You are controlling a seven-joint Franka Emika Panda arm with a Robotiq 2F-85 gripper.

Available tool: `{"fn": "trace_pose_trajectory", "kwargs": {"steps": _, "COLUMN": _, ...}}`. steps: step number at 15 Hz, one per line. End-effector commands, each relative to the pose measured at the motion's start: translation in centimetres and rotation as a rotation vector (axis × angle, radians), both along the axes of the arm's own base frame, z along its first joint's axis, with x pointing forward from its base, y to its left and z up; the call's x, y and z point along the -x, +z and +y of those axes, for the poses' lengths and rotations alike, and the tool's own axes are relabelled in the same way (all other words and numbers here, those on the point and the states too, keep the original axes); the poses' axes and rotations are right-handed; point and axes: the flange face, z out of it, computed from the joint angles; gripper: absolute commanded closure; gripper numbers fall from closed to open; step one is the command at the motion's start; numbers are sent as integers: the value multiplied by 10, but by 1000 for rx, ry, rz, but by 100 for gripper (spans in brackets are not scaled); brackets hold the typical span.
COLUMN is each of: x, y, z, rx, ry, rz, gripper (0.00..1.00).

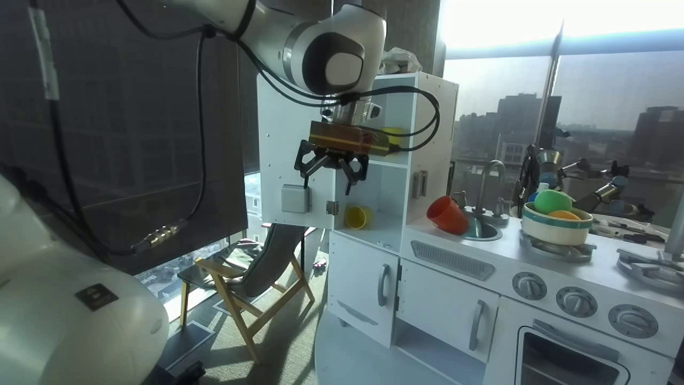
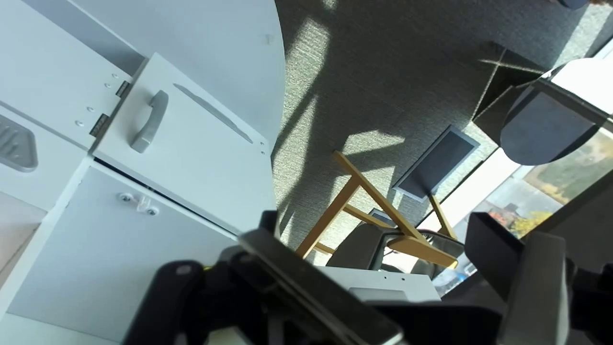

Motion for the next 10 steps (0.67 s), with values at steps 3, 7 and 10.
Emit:
{"fn": "trace_pose_trajectory", "kwargs": {"steps": 3, "x": 0, "y": 1, "z": 0, "rx": 1, "ry": 5, "rz": -2, "gripper": 0}}
{"fn": "trace_pose_trajectory", "kwargs": {"steps": 7, "x": -1, "y": -28, "z": -5, "rx": -92, "ry": -10, "rz": 1, "gripper": 0}}
{"fn": "trace_pose_trajectory", "kwargs": {"steps": 10, "x": 4, "y": -69, "z": -6, "rx": -213, "ry": -52, "rz": 19, "gripper": 0}}
